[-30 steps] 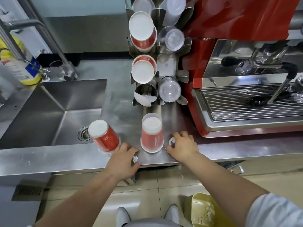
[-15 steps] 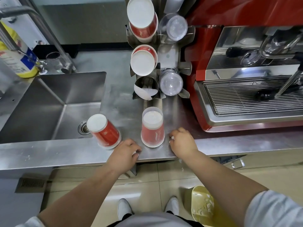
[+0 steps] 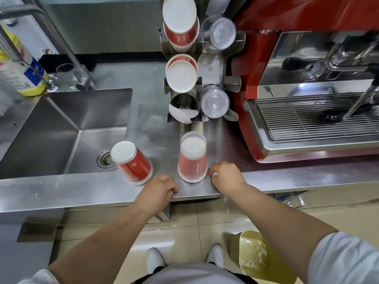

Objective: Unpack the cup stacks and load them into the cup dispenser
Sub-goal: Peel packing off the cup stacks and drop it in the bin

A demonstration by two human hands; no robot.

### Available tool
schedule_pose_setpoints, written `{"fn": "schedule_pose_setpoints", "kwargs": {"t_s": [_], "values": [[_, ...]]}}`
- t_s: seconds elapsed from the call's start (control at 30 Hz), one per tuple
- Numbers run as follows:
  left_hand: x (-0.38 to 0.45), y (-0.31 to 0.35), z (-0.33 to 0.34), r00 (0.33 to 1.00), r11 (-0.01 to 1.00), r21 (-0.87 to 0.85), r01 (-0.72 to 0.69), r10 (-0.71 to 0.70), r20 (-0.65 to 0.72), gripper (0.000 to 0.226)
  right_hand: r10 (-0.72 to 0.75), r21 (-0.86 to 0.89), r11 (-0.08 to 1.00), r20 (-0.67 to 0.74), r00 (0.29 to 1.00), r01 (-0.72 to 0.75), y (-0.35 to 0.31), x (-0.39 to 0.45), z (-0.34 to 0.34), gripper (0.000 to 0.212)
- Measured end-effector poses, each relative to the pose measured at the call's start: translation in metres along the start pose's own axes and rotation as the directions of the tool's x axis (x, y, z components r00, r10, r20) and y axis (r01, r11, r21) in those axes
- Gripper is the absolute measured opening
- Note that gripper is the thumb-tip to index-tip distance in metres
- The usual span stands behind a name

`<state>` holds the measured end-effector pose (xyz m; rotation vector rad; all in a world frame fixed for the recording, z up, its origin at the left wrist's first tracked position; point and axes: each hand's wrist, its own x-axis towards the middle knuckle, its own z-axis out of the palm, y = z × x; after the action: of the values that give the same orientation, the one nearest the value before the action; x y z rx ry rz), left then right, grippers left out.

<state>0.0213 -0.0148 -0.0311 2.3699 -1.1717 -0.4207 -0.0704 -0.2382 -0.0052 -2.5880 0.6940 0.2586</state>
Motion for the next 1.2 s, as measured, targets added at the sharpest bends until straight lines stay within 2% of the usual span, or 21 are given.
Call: {"fn": "schedule_pose_setpoints", "kwargs": {"t_s": [0.23, 0.57, 0.63, 0.83, 1.07, 1.2], "values": [[-0.004, 0.008, -0.006, 0.996, 0.995, -0.046, -0.088, 0.088, -0.014, 0.018, -0.028, 0.04, 0.999, 0.023, 0.999, 0.027, -0.003, -0.019, -0.006, 0.023], [0.01, 0.038, -0.041, 0.953, 0.948, -0.116, -0.297, 0.286, -0.098, 0.016, -0.012, 0.06, 0.998, -0.14, 0.99, 0.02, -0.014, -0.039, -0.051, 0.019], [0.01, 0.042, -0.048, 0.93, 0.927, -0.102, -0.36, 0.349, -0.113, 0.016, -0.011, 0.055, 0.998, -0.168, 0.986, 0.021, -0.019, -0.042, -0.061, 0.019], [0.009, 0.051, -0.087, 0.807, 0.814, -0.056, -0.578, 0.559, -0.191, 0.017, -0.017, 0.061, 0.998, -0.269, 0.963, 0.034, -0.047, -0.05, -0.101, 0.019], [0.036, 0.051, -0.149, 0.71, 0.742, 0.036, -0.67, 0.654, -0.26, 0.016, -0.061, -0.01, 0.998, -0.401, 0.914, 0.062, -0.088, -0.056, -0.143, 0.017], [0.044, 0.046, -0.176, 0.662, 0.698, 0.056, -0.714, 0.7, -0.268, 0.016, -0.069, -0.035, 0.998, -0.432, 0.899, 0.06, -0.111, -0.061, -0.154, 0.018]]}}
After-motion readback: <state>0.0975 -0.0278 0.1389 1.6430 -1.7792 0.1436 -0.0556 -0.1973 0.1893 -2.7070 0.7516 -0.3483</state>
